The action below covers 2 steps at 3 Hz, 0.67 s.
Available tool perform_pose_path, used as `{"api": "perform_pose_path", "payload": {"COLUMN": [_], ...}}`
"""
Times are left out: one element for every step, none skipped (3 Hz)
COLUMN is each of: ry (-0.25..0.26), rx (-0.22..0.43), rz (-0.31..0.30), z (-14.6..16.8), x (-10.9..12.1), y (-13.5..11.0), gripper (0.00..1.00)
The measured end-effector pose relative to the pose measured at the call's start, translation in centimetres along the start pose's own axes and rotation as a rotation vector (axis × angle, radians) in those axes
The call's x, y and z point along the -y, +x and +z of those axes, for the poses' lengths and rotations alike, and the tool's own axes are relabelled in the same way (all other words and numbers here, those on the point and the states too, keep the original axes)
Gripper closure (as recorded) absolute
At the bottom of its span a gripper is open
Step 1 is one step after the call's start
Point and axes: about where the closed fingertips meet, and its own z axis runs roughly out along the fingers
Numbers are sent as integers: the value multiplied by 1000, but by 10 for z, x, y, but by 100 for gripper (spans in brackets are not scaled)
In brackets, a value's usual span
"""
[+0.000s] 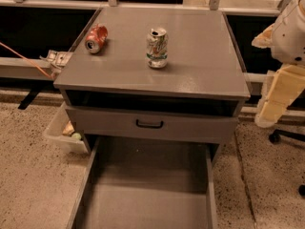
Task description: Place 7up can into middle drawer
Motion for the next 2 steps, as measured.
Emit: {"api": "perform_pose_path", "payload": {"ry": [0,0], "rx": [0,0], "rz": [0,0], "z": [0,0], "x": [0,0], "y": [0,0], "gripper": [19,15]}}
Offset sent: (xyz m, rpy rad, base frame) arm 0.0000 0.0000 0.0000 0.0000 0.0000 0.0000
